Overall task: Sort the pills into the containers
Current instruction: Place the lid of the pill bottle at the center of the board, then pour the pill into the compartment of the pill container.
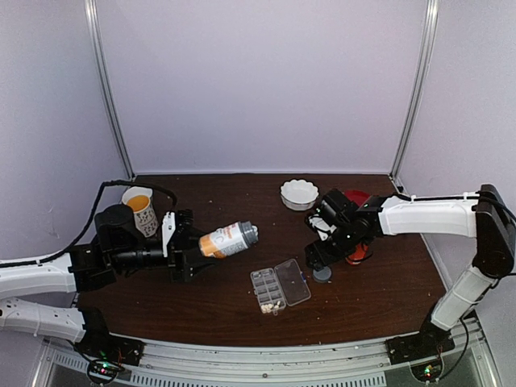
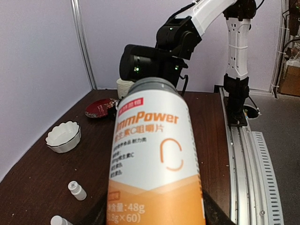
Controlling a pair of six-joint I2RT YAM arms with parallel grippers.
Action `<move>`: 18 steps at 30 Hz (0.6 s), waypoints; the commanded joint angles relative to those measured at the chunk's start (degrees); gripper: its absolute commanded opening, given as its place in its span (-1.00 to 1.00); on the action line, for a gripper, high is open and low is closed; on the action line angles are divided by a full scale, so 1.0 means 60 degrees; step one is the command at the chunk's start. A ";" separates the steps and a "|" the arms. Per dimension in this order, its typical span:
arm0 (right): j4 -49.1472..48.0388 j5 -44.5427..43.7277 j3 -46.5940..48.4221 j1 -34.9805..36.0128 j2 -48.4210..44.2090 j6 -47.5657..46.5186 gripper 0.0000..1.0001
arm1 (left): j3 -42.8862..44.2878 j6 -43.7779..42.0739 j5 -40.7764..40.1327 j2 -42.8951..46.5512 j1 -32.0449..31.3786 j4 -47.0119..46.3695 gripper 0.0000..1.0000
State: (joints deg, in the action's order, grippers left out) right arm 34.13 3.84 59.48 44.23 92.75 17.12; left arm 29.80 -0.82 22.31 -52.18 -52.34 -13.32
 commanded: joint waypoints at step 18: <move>-0.3300 -0.0057 -0.0145 -0.0349 -0.1366 -0.0370 0.99 | -0.0528 -0.0618 -0.0715 -0.1058 -0.0802 -0.1633 -1.00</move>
State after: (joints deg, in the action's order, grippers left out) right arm 19.29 2.57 58.37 43.33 82.91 16.23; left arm 28.51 -2.68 17.52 -57.69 -56.49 -16.10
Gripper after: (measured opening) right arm 0.996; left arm 0.517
